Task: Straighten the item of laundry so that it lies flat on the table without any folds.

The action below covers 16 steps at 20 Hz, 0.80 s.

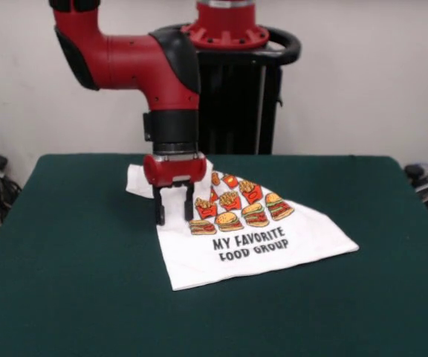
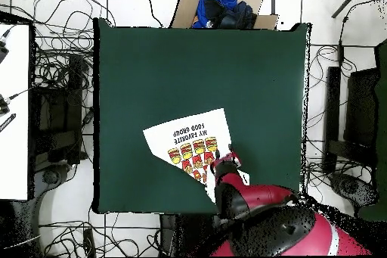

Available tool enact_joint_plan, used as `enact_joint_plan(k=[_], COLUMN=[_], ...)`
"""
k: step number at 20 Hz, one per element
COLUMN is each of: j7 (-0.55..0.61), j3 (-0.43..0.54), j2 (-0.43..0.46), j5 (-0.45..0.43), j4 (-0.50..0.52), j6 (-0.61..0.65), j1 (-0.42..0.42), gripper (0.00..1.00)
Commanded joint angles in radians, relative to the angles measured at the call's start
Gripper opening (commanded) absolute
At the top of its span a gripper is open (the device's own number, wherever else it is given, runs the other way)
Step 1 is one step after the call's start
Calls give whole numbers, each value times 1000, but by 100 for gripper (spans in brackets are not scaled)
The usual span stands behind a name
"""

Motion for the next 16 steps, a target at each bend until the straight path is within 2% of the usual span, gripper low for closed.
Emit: enact_joint_plan(k=[1,16], j7=[135,136], j3=[-11,30], j2=[66,50], j5=[-2,-27], j4=[-142,-129], j6=[10,104], j1=[14,0], gripper=[100,100])
